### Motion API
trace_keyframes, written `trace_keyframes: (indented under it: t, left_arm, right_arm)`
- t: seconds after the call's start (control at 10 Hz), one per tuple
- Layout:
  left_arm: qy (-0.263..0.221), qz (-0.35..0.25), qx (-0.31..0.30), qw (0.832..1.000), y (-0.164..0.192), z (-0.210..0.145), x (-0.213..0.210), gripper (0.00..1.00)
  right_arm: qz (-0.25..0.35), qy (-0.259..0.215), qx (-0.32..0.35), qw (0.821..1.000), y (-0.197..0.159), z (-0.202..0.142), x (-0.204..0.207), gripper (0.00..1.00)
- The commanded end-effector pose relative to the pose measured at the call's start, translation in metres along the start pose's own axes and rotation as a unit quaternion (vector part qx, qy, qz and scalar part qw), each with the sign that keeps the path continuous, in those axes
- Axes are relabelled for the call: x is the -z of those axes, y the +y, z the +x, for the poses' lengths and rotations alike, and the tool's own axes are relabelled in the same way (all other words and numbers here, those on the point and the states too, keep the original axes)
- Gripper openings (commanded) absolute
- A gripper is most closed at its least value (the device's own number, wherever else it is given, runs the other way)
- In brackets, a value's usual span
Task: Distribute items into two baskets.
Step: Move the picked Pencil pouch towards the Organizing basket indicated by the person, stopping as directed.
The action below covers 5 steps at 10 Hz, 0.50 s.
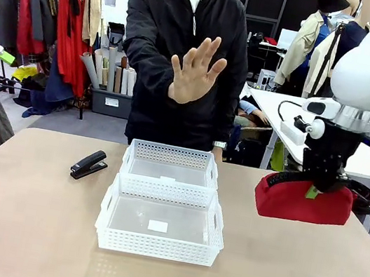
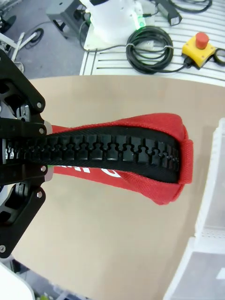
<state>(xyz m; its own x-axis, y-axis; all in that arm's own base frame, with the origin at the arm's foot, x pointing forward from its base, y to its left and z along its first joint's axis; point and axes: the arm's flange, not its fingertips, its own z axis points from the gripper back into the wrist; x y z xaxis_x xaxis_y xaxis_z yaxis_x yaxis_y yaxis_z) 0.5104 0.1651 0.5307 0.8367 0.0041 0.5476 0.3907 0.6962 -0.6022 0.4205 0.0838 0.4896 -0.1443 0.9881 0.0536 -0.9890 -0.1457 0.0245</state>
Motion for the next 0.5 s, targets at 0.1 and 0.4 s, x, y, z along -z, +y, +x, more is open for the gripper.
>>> trace_keyframes:
  t: [0.1,0.4]
  left_arm:
    - [-0.004,-0.003,-0.001,1.000,-0.0007,0.0004,-0.0007,1.00]
    - [-0.004,-0.003,-0.001,1.000,-0.0007,0.0004,-0.0007,1.00]
  right_arm:
    - [0.000,-0.001,0.005,1.000,-0.0009,-0.0037,0.0003,0.00]
    - [0.000,-0.001,0.005,1.000,-0.0009,-0.0037,0.0003,0.00]
